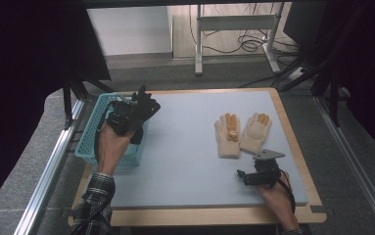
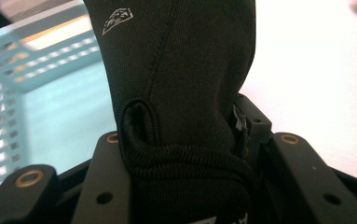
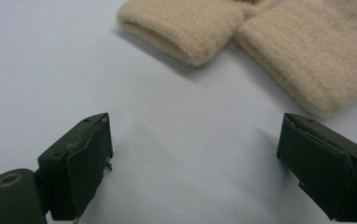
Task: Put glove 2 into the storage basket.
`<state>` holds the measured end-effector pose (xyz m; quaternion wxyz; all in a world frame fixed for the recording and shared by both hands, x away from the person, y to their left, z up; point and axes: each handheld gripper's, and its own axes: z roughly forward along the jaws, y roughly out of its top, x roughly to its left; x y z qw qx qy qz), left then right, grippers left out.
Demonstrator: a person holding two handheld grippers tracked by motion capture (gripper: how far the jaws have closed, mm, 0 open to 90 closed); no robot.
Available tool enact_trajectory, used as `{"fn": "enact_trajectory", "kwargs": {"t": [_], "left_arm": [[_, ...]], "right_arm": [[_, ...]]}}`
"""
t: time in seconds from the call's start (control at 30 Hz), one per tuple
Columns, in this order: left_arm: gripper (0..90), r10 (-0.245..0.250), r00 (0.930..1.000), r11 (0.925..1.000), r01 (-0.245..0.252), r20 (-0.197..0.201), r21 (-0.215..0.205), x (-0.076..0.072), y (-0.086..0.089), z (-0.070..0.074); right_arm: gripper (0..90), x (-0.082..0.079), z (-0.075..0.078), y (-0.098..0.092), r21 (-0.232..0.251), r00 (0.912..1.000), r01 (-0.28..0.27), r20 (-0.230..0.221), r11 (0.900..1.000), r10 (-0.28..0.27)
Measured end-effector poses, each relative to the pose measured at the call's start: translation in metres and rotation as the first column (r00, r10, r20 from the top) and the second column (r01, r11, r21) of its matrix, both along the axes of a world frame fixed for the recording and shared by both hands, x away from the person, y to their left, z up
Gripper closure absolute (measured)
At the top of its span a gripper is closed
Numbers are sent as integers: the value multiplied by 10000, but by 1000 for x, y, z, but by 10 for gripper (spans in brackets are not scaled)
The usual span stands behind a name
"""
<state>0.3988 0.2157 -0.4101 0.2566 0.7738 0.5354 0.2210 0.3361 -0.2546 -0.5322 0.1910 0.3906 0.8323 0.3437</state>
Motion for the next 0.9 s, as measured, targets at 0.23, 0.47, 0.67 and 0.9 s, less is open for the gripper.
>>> {"fn": "enact_trajectory", "kwargs": {"t": [0.23,0.47,0.67,0.9], "left_arm": [[582,920,9949,9953,-907,-420,331,14,34,-11],[572,1520,9813,9862,-1427,-1178,834,27,58,-37],[564,1905,9621,9795,-1729,-1951,1038,38,78,-61],[545,2119,9410,9737,-1803,-2639,1390,52,91,-83]], "right_arm": [[97,0,0,0,-4,10000,-8,8,10000,8],[97,0,0,0,2,10000,-9,7,10000,9],[97,0,0,0,2,10000,-9,9,10000,9],[98,0,0,0,4,10000,-11,10,10000,11]]}}
